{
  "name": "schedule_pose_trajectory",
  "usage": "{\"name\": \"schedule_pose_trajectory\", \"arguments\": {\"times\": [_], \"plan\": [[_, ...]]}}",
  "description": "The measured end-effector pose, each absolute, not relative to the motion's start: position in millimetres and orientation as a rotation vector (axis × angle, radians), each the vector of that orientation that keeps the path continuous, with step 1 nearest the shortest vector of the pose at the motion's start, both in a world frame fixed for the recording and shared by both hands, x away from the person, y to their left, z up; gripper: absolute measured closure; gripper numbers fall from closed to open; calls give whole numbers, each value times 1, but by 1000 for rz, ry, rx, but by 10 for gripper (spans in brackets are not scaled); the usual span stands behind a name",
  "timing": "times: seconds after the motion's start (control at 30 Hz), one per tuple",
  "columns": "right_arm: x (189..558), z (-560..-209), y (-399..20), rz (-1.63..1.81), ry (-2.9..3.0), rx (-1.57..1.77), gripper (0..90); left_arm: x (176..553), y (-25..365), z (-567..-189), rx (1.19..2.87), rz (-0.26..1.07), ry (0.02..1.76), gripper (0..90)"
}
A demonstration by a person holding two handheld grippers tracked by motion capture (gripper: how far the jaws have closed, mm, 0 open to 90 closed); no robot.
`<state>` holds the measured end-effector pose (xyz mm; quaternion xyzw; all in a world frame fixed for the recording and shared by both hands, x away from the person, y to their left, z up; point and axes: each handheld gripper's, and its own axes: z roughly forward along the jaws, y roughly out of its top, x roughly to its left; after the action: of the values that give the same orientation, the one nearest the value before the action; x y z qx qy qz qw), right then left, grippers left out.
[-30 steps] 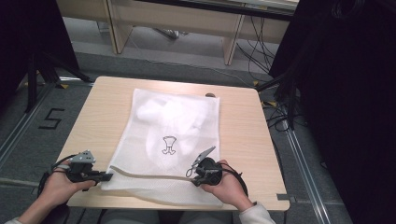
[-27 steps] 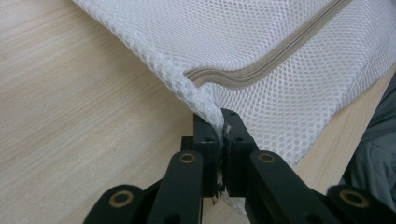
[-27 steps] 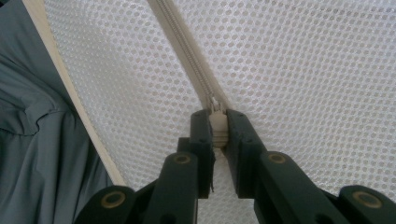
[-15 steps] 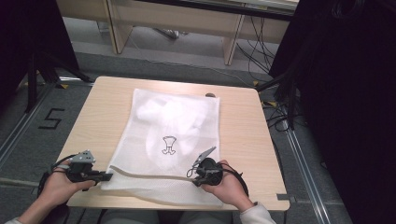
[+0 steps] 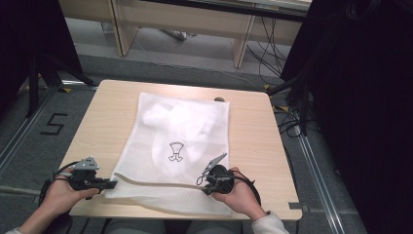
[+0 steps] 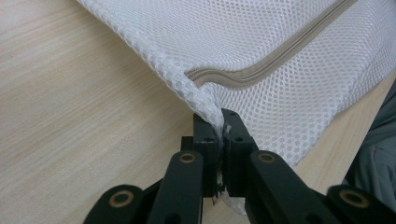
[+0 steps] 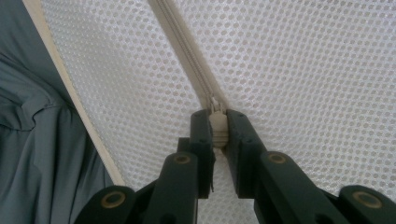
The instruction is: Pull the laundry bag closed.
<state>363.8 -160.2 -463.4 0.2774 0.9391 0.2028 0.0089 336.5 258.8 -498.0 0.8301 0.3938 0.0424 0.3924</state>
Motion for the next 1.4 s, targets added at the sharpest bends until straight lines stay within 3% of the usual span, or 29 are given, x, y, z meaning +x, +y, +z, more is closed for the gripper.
{"name": "schedule_pose_trajectory", "arguments": {"times": [1.4], "plan": [[361,-462,-166,637,2924,904,820,339,258,-499,2107,117,988,857]]}}
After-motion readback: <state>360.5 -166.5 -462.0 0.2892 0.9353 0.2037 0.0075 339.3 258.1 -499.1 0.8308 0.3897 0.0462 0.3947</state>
